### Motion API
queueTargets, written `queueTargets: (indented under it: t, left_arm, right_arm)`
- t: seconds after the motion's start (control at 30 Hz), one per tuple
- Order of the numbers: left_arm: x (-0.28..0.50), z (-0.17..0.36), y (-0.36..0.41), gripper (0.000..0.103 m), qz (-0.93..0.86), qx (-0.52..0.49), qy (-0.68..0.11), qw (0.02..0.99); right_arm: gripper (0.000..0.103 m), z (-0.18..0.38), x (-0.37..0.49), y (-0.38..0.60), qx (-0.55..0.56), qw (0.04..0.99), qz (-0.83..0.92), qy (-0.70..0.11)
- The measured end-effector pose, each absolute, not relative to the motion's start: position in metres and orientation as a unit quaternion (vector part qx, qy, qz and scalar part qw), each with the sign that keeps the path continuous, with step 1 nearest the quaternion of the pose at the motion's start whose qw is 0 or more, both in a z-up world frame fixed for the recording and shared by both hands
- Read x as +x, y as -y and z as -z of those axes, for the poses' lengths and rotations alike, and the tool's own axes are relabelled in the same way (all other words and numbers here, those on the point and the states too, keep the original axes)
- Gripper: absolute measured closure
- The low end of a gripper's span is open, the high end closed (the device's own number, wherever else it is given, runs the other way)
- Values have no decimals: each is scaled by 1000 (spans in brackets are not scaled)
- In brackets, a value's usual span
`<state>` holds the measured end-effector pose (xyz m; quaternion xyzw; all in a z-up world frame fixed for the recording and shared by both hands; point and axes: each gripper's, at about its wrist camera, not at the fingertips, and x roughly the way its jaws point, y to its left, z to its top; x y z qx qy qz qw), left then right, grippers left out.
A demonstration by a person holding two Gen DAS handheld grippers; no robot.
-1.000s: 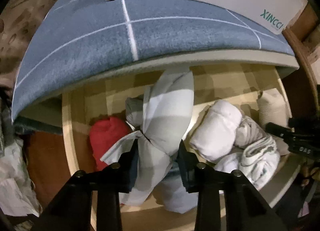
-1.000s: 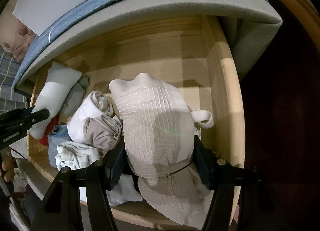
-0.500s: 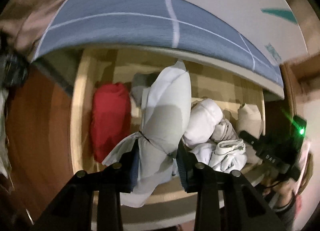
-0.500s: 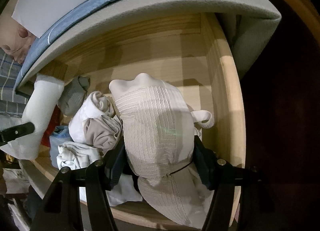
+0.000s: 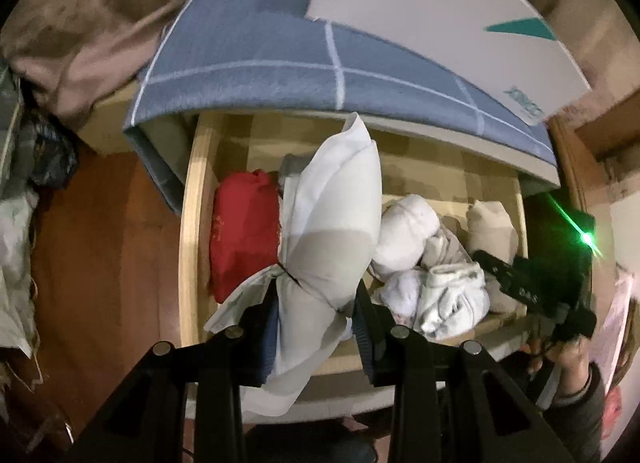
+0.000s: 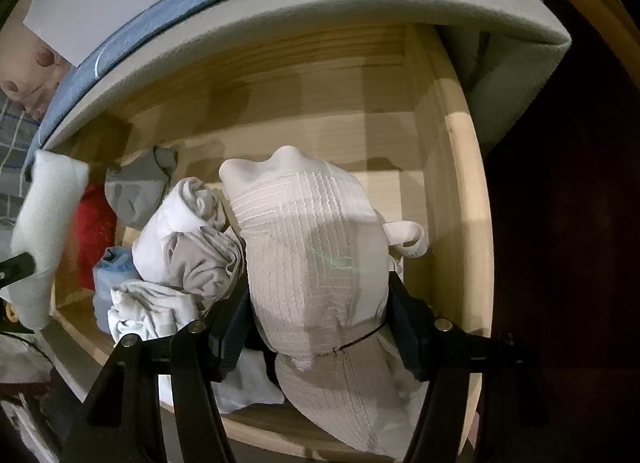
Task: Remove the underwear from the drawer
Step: 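Lift the white-grey underwear with left tool into the white box, release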
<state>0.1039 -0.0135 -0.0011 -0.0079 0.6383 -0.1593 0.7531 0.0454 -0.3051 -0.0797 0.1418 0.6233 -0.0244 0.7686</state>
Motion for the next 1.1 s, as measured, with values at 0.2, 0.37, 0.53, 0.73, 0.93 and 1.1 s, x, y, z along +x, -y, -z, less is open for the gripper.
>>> queueTargets:
  t: [0.2, 0.37, 0.53, 0.73, 0.93, 1.1]
  left_arm:
    - [88, -35, 20, 70, 180, 15, -598, 781]
    - [83, -79, 26, 70, 194, 19, -536, 821]
    - [93, -132, 37, 70, 207, 26, -472, 857]
    - [129, -194, 59, 70, 223, 34, -402, 887]
    - [187, -224, 92, 70, 221, 46, -362, 905]
    - [233, -213, 112, 70, 213, 32, -373, 902]
  right_arm:
    - [43, 80, 47, 300, 132, 769, 25, -624]
    - [44, 80, 47, 299, 132, 770, 25, -624]
    - [44, 80, 47, 295, 120, 771, 25, -625]
    - [44, 79, 47, 293, 117, 770, 28, -626]
    - [44, 79, 47, 290, 111, 770, 32, -627]
    - [44, 80, 47, 291, 110, 771, 30, -627]
